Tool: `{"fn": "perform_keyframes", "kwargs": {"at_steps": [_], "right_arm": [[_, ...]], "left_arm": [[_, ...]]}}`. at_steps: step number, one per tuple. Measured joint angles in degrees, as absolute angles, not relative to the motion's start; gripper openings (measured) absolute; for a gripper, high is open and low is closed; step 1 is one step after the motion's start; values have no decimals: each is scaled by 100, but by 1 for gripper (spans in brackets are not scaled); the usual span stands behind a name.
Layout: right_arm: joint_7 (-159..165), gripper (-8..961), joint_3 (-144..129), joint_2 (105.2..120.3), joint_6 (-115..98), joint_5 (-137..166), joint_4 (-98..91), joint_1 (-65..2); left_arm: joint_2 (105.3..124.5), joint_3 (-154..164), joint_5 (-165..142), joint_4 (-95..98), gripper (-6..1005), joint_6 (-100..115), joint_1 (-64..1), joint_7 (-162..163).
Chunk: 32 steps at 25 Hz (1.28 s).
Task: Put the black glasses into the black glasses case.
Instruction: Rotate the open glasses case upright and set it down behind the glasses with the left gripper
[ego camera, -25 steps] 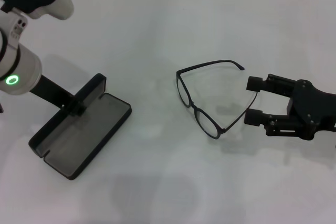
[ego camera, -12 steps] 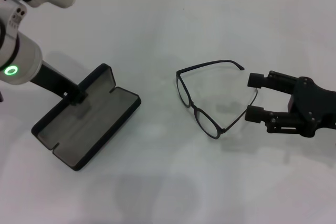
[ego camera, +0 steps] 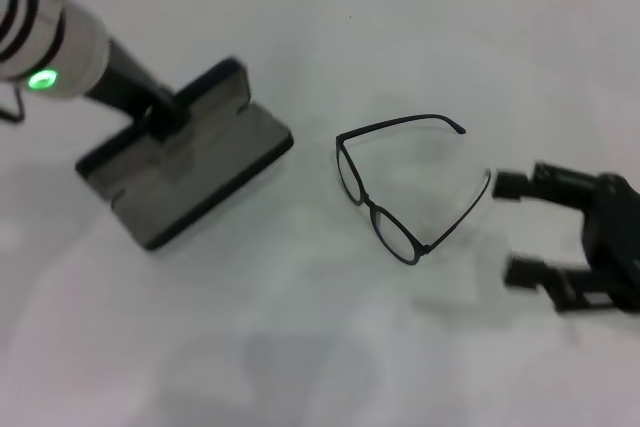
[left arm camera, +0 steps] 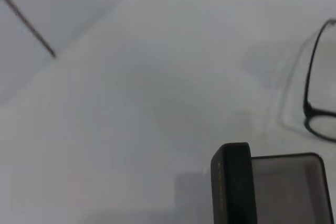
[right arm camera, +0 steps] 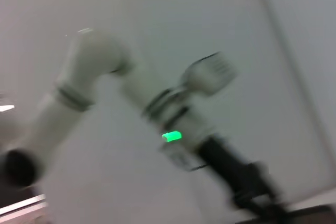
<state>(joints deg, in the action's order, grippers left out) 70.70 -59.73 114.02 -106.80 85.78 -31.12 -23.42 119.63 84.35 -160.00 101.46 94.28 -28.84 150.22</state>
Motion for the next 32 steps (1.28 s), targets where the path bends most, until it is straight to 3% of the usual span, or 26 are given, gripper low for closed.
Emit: {"fn": "perform_keyframes", "kwargs": {"at_steps": [6,21,32], "right_arm": [[6885,885,-5971,11242,-11690,8881,-3113,-2193],[6860,885,-5799,11289,-11856,8838,-3113,-1791],[6870,885,-5716,11290,-11692,8836,-3102,-1872]], "left_arm": [[11964,8869,-16219,10004,224,8490,-3168,14051],[12001,10149,-16228,7307,241,5545,-4162,12826],[12033,10772,-16162,7018,254,5369,-4287,12854]]}}
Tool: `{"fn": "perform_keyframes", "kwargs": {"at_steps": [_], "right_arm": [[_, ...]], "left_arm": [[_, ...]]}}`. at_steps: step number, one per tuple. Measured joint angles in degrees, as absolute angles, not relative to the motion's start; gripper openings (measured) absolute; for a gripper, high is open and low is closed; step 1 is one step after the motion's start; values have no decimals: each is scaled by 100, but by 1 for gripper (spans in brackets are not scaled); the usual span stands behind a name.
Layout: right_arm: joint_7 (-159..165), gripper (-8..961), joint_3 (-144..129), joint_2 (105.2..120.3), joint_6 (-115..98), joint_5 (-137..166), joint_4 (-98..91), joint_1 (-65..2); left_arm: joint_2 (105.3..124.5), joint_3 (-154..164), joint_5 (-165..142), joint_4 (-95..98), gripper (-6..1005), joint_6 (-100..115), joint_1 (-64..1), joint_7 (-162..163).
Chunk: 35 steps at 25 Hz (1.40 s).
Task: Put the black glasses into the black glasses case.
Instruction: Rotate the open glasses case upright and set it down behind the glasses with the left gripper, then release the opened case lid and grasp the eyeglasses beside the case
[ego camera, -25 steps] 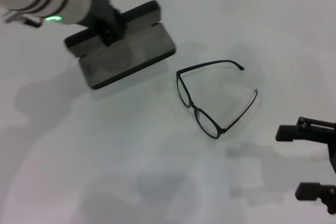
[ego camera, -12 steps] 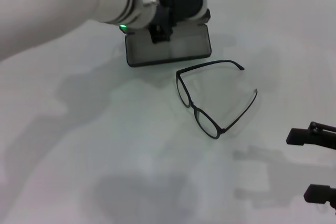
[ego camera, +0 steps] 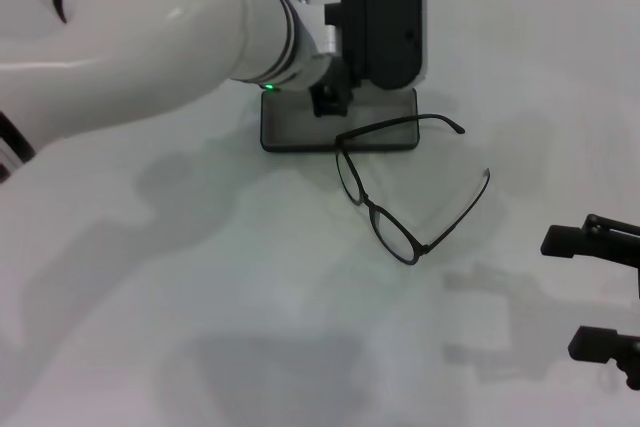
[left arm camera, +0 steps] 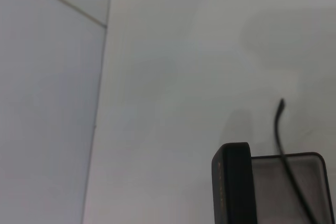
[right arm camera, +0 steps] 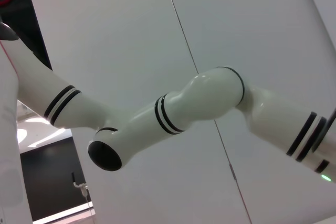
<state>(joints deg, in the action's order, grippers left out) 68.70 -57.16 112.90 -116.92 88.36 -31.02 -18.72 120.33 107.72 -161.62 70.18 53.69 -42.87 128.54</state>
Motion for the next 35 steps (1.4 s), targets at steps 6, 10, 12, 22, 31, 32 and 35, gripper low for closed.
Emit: {"fn": "perform_keyframes", "kwargs": {"at_steps": [6,10,12,22,31,32,35], "right_arm": [[6875,884,-5712,11285,-11648,8837,-3102,-1926],[6871,884,-5677,11286,-11641,8837,-3102,-1920],[6863,884,-5642,11291,-11641,8837,-3102,-1910],[6855,884,-5633,11294,-11641,8834,-3103,-1899],[6934,885,-5553,11280,-11470,8840,-3045,-1898],[7010,884,-5537,11272,-11346,8844,-3053,-1898],[7384,882,-5492,11224,-10814,8878,-3207,-1901]], "left_arm": [[12041,10968,-15979,7030,261,5358,-4315,12874],[12050,10989,-15965,7030,265,5364,-4345,12955],[12051,10994,-15984,7030,267,5374,-4353,13002],[12034,11050,-16049,7022,279,5396,-4359,13135],[12016,11030,-16051,7635,280,5609,-4211,13140],[12013,11013,-16042,7785,280,5668,-4158,13140],[12010,10905,-15980,8384,280,5835,-3903,13139]]}}
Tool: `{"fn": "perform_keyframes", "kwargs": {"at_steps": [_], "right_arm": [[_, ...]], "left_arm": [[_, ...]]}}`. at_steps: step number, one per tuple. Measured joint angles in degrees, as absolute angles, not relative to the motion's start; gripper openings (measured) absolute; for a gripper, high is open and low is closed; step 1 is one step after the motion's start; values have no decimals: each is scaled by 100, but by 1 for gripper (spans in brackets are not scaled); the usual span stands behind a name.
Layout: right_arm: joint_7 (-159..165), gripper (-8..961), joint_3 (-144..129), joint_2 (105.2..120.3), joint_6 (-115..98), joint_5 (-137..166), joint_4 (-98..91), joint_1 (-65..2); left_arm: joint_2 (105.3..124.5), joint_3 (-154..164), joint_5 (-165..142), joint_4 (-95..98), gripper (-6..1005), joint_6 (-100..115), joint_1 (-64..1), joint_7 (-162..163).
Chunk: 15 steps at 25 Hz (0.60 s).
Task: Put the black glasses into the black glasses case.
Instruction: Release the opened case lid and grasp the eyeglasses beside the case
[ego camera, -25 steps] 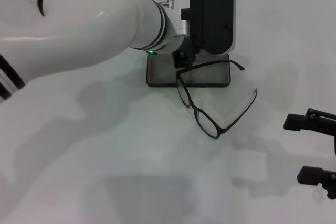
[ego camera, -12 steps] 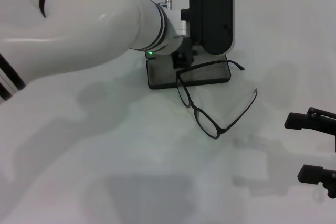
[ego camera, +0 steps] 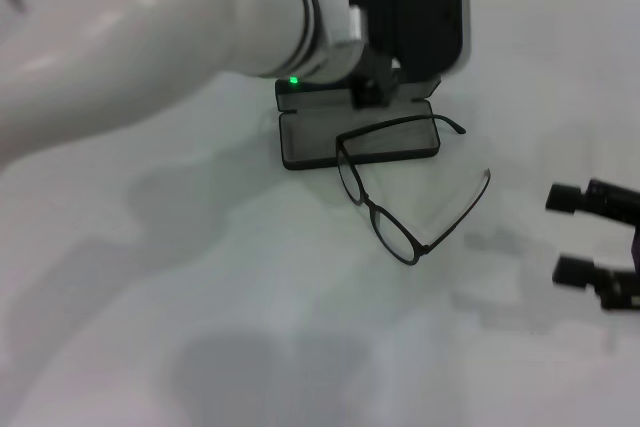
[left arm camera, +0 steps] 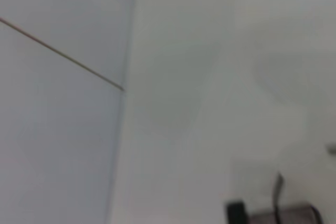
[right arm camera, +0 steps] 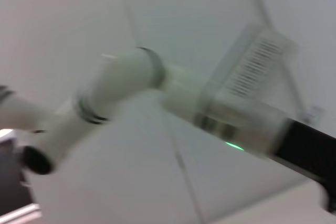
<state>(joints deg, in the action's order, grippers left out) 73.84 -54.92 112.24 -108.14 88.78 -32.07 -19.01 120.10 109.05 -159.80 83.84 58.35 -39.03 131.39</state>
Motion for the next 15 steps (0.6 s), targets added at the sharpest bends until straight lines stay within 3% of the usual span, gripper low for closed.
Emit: {"fn": "perform_keyframes", "kwargs": {"at_steps": [6,11,15], "right_arm": [[8302,877,-5419,11180,-10418,9376,-4367,-1859],[9924,873,-5510,11468,-10035,10551,-6419,-1894],[11243,872,-5836,11511,-10042,11188,-7282,-2371]], "left_arm": [[11988,9736,-14127,9682,279,5865,-3135,12807],[11978,8189,-11086,9581,278,6367,-2509,11544],[11969,7322,-9668,8989,278,7162,-2121,10768]]}}
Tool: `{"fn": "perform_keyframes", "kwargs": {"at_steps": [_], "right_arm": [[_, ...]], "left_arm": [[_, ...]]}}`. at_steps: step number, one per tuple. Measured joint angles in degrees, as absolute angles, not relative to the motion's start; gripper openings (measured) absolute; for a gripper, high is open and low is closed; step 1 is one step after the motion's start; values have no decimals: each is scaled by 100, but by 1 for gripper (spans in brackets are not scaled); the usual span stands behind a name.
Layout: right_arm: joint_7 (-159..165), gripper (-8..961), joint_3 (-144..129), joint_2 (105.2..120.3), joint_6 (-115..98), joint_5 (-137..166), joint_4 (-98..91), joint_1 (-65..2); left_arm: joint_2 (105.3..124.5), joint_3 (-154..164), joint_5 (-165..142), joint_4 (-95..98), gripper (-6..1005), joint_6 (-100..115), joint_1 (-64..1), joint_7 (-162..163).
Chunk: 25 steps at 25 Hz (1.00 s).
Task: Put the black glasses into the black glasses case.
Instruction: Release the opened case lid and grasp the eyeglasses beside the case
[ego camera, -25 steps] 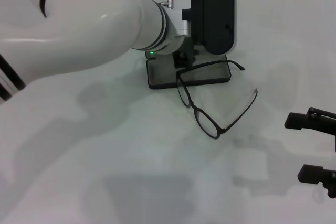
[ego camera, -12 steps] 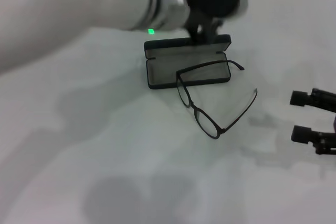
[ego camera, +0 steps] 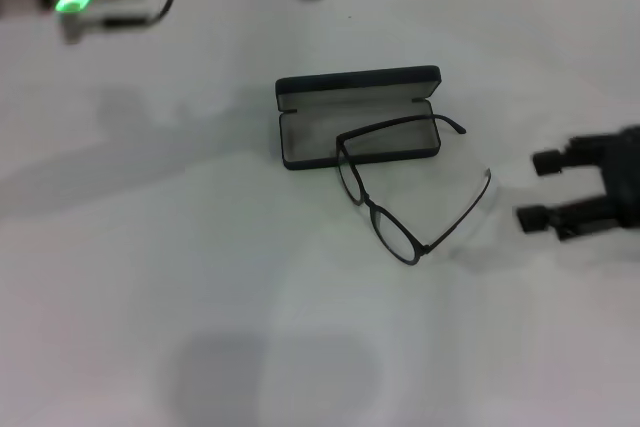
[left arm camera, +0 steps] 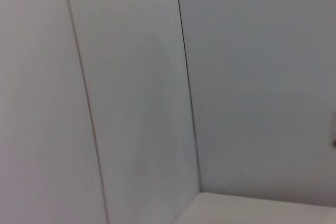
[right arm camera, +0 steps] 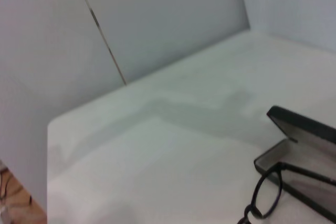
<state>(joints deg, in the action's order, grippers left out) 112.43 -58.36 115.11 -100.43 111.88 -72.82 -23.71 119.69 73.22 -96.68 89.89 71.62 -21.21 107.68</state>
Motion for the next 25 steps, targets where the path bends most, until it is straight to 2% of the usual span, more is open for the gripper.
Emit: {"fn": "perform_keyframes", "kwargs": {"at_steps": [7,14,18,25], "right_arm": [[13226,872,-6318,11526,-9982,12752,-7428,-3973],[13766,872,-6335,11586,-9660,14117,-5150,-6183],[13780,873,-6366,11596,-9382,14147,-4481,-6790],[13797,873,-6392,11620,-8934,13965,-3710,-7202]], "left_arm": [[11975,6851,-8686,7723,277,8304,-1605,9688],[11950,6259,-7813,6443,276,9246,-1429,8677],[11904,5957,-7861,5921,276,9700,-1452,8421],[11742,5866,-8414,5315,275,10066,-1417,7767]]}}
